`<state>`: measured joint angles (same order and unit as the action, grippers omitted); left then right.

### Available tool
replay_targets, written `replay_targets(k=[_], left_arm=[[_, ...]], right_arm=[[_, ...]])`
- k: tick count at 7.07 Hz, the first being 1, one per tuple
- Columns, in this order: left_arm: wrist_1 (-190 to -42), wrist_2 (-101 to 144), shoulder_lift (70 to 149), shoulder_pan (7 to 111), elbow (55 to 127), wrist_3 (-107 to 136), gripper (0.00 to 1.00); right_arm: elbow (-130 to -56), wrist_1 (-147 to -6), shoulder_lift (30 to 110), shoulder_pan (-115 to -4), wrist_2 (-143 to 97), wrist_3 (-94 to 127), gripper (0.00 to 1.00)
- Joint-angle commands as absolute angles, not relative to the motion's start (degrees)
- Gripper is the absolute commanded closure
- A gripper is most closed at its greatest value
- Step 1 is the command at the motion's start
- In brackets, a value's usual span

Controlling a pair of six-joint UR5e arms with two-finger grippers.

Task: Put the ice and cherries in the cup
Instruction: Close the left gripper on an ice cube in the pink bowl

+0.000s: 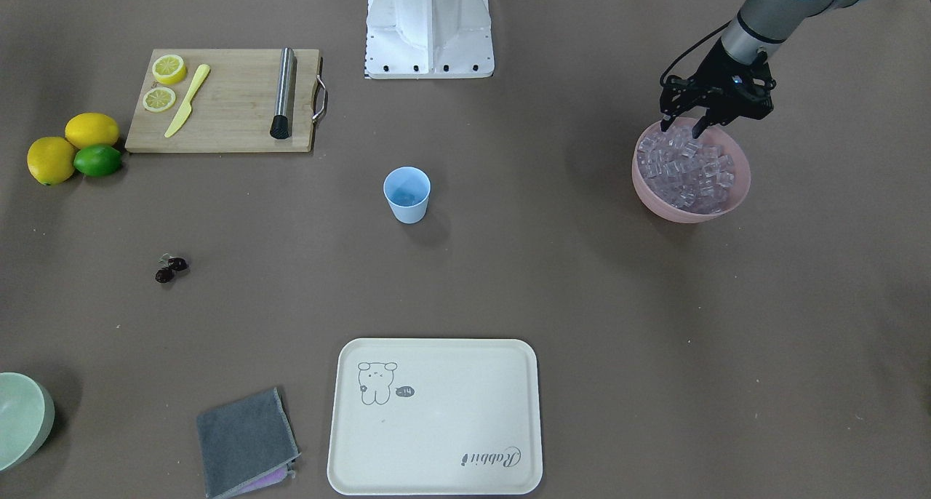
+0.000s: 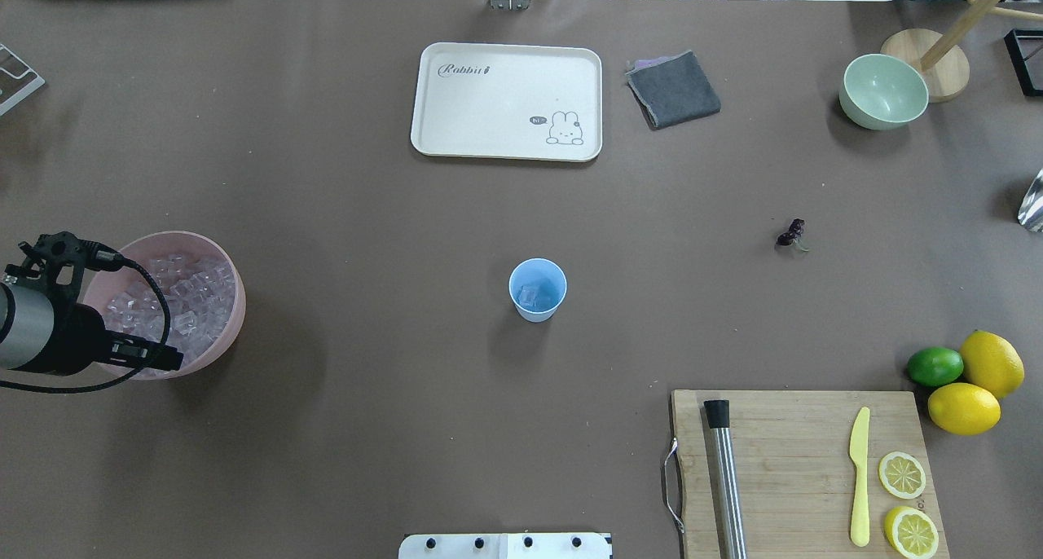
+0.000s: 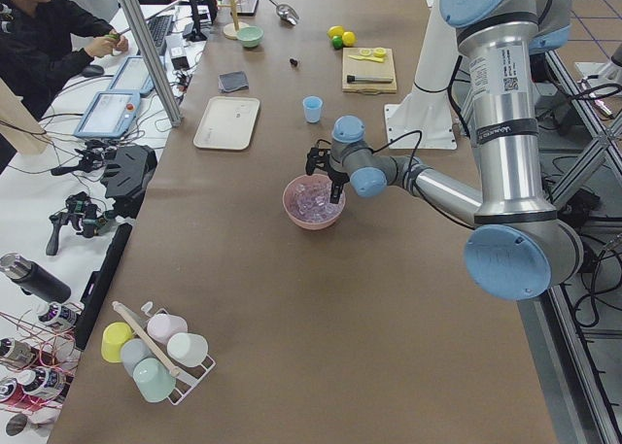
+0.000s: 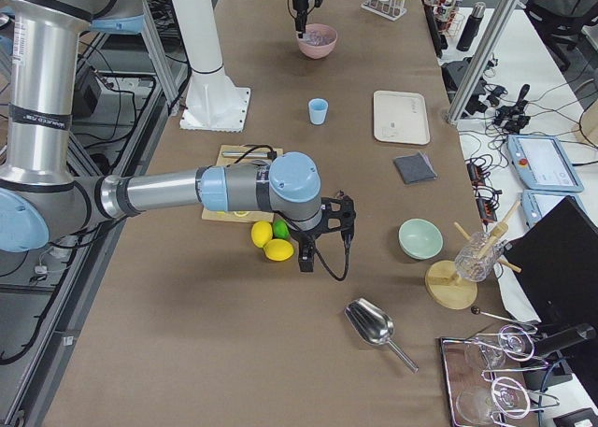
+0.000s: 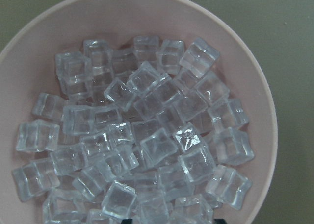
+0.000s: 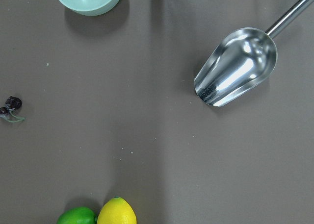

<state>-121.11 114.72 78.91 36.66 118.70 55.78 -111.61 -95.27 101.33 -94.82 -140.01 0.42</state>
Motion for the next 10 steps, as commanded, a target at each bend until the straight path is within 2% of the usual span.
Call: replay_targets(k=[1,4,10], left_arm=[[-121.1,114.7,78.9,36.2,118.7,55.8,0.37],[-121.1,114.7,79.0,36.1,118.7,55.7,0.42],[-121.0,114.7,79.5,36.1,118.1,55.7,0.42]], right_arm=[[-111.6,-95.3,101.4,-94.8,-140.0,0.4,0.0],[-111.7,-95.3,101.3,-94.8,-140.0,0.4,0.0],[-112.1,-95.3,101.4,-94.8,-140.1,0.4,0.0]])
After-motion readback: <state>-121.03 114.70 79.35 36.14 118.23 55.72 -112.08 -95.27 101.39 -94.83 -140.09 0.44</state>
